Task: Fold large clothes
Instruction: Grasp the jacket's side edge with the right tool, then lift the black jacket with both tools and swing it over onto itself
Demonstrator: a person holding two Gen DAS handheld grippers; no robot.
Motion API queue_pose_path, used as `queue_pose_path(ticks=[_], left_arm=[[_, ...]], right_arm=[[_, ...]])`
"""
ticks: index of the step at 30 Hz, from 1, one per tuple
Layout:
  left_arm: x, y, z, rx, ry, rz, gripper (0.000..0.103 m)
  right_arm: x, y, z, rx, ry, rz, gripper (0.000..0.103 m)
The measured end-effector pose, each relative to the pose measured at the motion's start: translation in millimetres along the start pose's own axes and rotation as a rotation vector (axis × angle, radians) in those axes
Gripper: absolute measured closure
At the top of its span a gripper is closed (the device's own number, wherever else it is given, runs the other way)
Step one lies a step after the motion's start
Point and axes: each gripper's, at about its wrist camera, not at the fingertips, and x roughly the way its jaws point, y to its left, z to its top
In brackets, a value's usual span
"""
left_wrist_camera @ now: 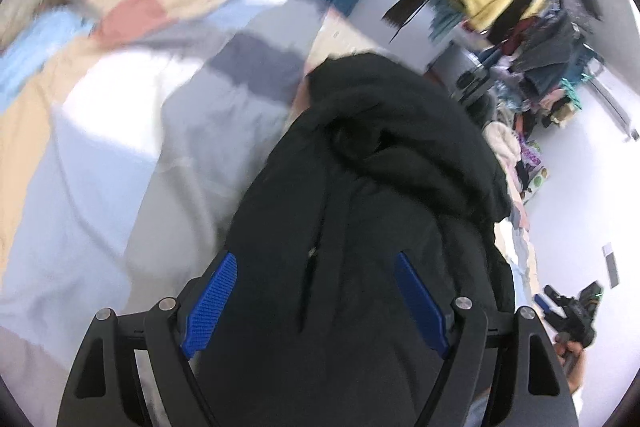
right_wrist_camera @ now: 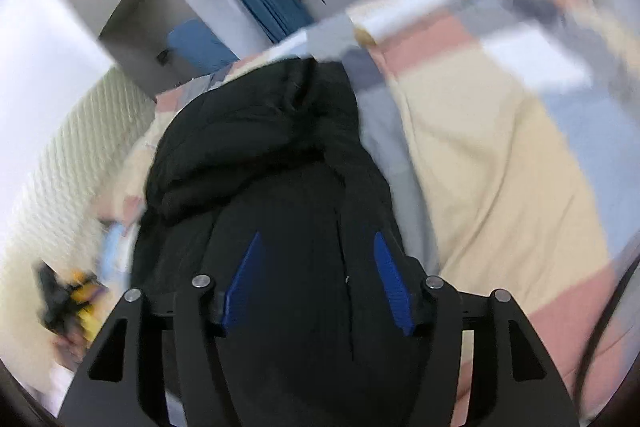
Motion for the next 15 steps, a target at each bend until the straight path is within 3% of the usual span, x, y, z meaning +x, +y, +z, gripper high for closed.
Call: queue_pose_path(ticks=[3, 5, 8, 11, 15], left_arm=[[8.7, 26.7, -3.9, -0.095, 0.056, 0.009, 0.022], [21.2, 39.3, -9.4, -0.151, 0.114, -0.008, 0.022], [38.3, 45.2, -14.6, -0.182, 0.179, -0.012, 0.022], [51.5, 51.8, -16.8, -0.218, 0.218, 0.025, 0.022], [64.7, 53.5, -18.2, -0.232, 0.262, 0.013, 0.022]], right_arm=[[20.4, -20.1, -1.4, 0.088, 0.077, -0.052, 0.039], [34.1, -28.9, -2.6, 0.130, 0.118, -0.029, 0.036], [52.9, -41.8, -8.1, 0.208, 0.184, 0.023, 0.035], [64.2, -52.2, -13.5, 0.267, 0.212, 0.023, 0.026], [75.8, -68.8, -23.3, 0.349, 0.280, 0.041, 0.023]])
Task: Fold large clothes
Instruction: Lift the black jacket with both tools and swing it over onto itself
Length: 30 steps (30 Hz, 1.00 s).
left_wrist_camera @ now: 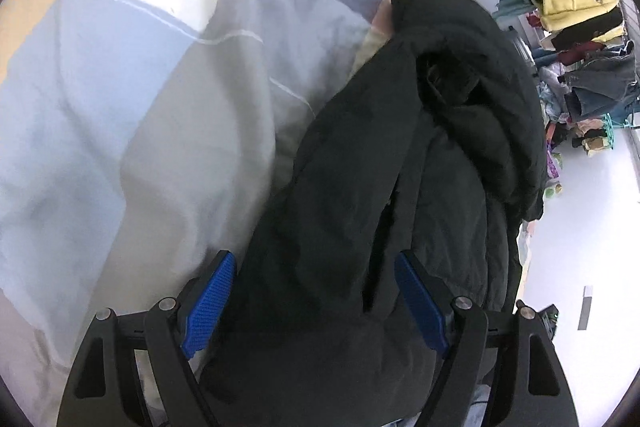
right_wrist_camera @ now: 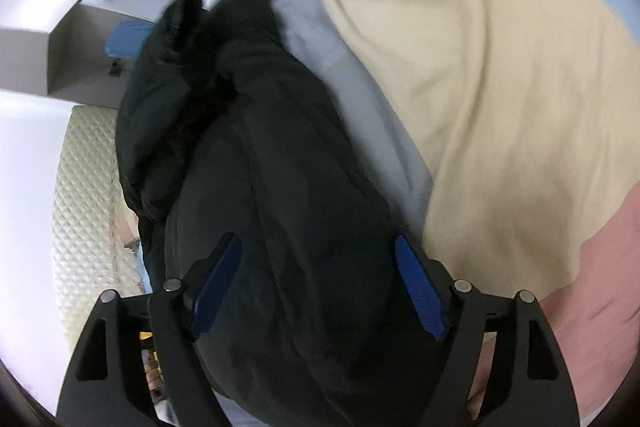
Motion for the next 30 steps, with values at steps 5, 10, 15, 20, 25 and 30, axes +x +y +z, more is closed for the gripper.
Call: queue_pose_path(ticks=[5, 10, 15, 20, 25, 30], left_arm=[[24.8, -7.4, 1.5, 0.035, 0.083, 0.049, 0.022], [30.1, -22.4, -4.8, 0.106, 0.118, -0.030, 0.022], [8.9, -45.5, -15.5, 0.190, 0.086, -0.221, 0.022], [-20.3, -61.4, -25.1, 0.265, 0.026, -0.429, 0.022], [-15.1, -54.9, -22.7, 0.227, 0.046, -0.403, 0.022], [7.1, -49.0, -20.7, 0.171, 0.091, -0.246, 0.022]], right_arm=[[11.7, -15.5, 0.8, 0.070, 0.041, -0.050, 0.023], [30.0, -14.0, -3.1, 0.056, 0.125, -0.058, 0.021], [36.2, 11.1, -9.4, -0.041, 0.161, 0.034, 0.018], [24.5, 42.1, -17.1, -0.173, 0.129, 0.150, 0.017], [17.1, 53.4, -21.3, -0.232, 0.109, 0.223, 0.016], [47.4, 25.0, -17.3, -0.113, 0.216, 0.035, 0.017]])
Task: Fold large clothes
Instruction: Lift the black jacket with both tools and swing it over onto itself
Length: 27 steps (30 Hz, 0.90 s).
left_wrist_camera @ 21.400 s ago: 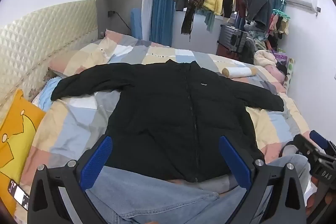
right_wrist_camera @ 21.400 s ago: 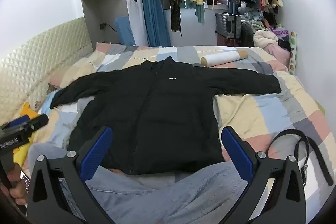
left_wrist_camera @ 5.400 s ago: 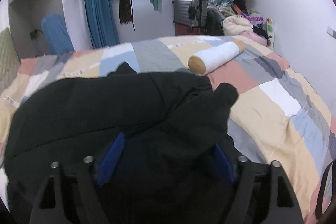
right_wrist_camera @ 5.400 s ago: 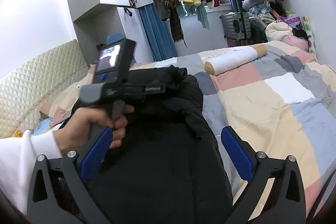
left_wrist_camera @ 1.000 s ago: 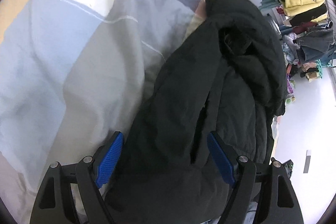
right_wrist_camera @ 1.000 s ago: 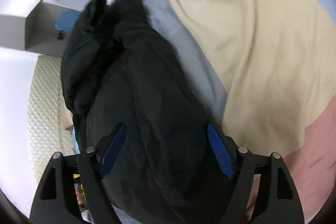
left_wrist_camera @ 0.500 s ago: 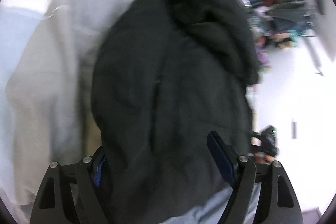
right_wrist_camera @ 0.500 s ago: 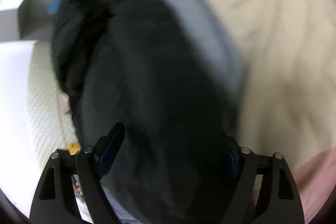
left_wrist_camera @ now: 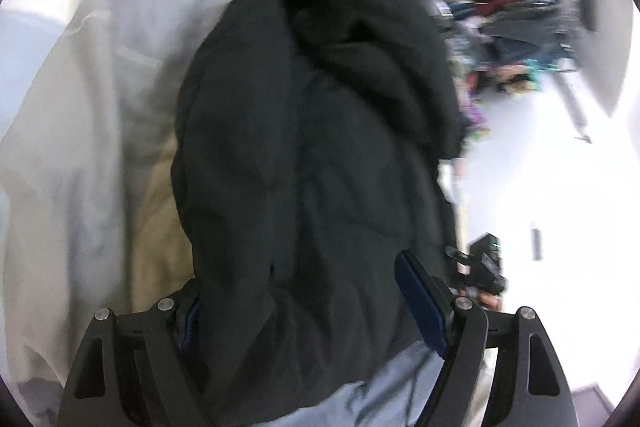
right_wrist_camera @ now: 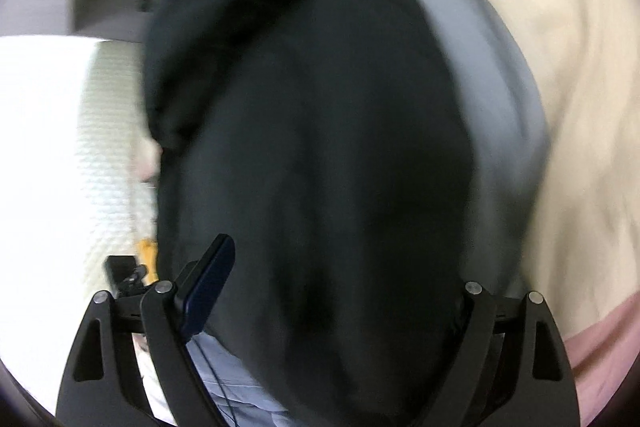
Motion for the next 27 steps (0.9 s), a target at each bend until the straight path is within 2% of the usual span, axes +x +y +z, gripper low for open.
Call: queue_pose_path(ticks=[2, 6, 8, 13, 16, 17, 18, 19, 20, 21, 22, 23, 24, 25, 27], left_arm=[[9.5, 1.7, 0.8, -0.017, 0.021, 0.051, 0.022], [22.7, 8.7, 1.9, -0.049, 0.055, 0.124, 0.022], [25.6, 11.0, 1.7, -0.060, 0.057, 0.137, 0.022], [23.1, -9.0, -3.3, 0.039, 0.053, 0.075, 0.022], [18.3, -26.5, -9.2, 0.102, 0.033, 0.014, 0.022], [19.4, -31.3, -10.6, 0.111, 0.031, 0.010, 0.022], [20.1, -34.0, -12.2, 0.122, 0.029, 0.021, 0.028], [19.6, -34.1, -13.8, 0.135, 0.027, 0.045, 0.039], [19.2, -35.7, -14.5, 0.145, 0.027, 0.065, 0.045], [16.6, -36.6, -15.5, 0.161, 0.021, 0.098, 0.058], [14.6, -39.5, -16.4, 0.179, 0.006, 0.148, 0.069], [13.0, -39.8, -17.1, 0.176, -0.008, 0.167, 0.072], [10.5, -39.2, -17.1, 0.152, -0.023, 0.164, 0.078], [7.4, -37.0, -17.2, 0.142, -0.032, 0.168, 0.085], [-2.9, -38.3, -19.5, 0.125, -0.064, 0.165, 0.090]], right_arm=[[5.0, -13.8, -0.1, 0.056, 0.017, -0.074, 0.017], [3.9, -9.5, -0.7, 0.039, 0.016, -0.075, 0.017], [5.5, 7.9, -1.9, -0.016, 0.017, -0.032, 0.017], [-10.1, 48.1, -13.7, -0.190, -0.031, 0.095, 0.017], [-18.6, 49.0, -18.7, -0.213, -0.071, 0.051, 0.024], [-18.8, 45.7, -17.8, -0.206, -0.072, 0.037, 0.031], [-12.2, 50.3, -18.9, -0.201, -0.075, 0.025, 0.042], [-9.7, 51.0, -19.3, -0.196, -0.080, 0.012, 0.048], [-11.3, 50.7, -18.3, -0.196, -0.085, 0.009, 0.060], [-14.6, 48.8, -17.1, -0.201, -0.096, 0.014, 0.067], [-18.4, 50.1, -18.0, -0.215, -0.112, 0.040, 0.069], [-23.6, 48.0, -16.9, -0.229, -0.120, 0.060, 0.074], [-26.1, 52.2, -19.7, -0.255, -0.130, 0.065, 0.080], [-26.8, 58.1, -23.1, -0.272, -0.134, 0.052, 0.083], [-30.3, 66.3, -29.4, -0.309, -0.141, 0.019, 0.090]])
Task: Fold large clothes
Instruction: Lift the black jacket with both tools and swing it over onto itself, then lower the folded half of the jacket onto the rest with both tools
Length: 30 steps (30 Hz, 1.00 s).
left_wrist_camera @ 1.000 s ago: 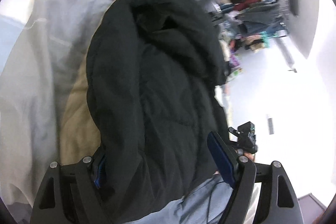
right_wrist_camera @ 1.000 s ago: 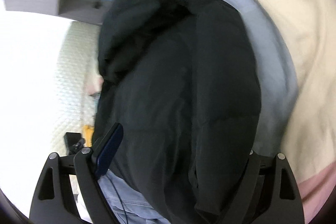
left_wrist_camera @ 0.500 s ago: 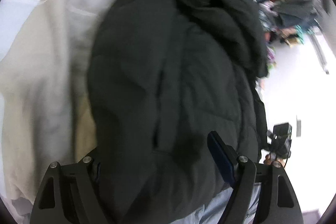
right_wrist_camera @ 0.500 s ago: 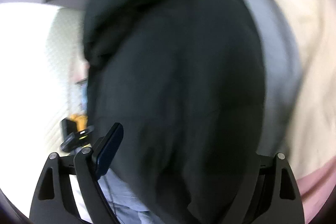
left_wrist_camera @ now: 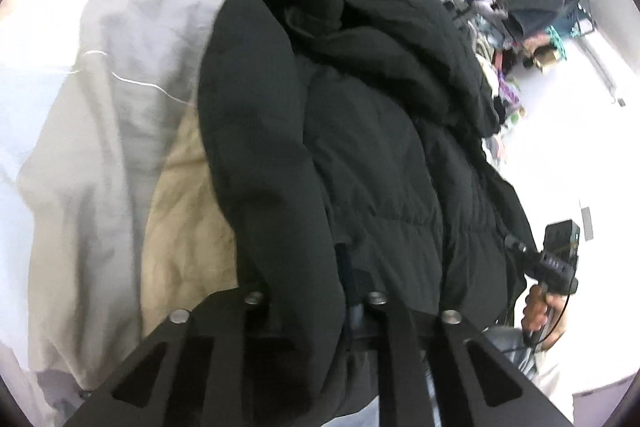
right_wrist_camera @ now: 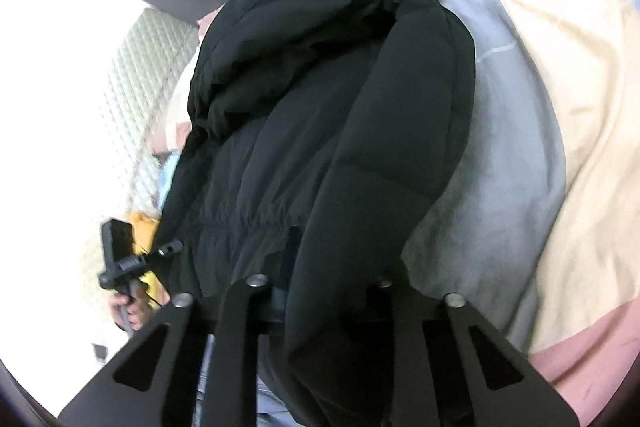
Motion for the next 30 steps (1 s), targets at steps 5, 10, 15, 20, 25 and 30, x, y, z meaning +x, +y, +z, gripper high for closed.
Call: queue_pose_path(ticks=[5, 10, 15, 20, 25, 30], left_arm=[[-36.9, -4.5, -3.7, -0.019, -0.063, 0.010, 0.096], [-74.7, -23.3, -10.3, -0.003, -0.114, 0.008, 0.097], [-109.1, -41.8, -20.1, -0.017, -0.135, -0.013, 0.097], [-151.7, -59.6, -34.1, -0.017, -0.159, -0.031, 0.098], [-192.7, -73.7, -49.6, -0.014, -0.186, -0.016, 0.098], [-234.9, -88.2, -63.7, 0.002, -0.231, -0.017, 0.098]], right_arm=[[-13.6, 14.4, -2.1, -0.040, -0.062, 0.009, 0.095], [-45.0, 23.9, -8.5, -0.056, -0.116, 0.045, 0.097], [-84.1, 38.9, -23.1, -0.085, -0.177, 0.086, 0.097], [-116.5, 49.1, -36.6, -0.086, -0.233, 0.125, 0.097], [-149.8, 49.8, -52.9, -0.050, -0.264, 0.140, 0.097], [-185.7, 55.9, -70.9, -0.049, -0.309, 0.149, 0.097]])
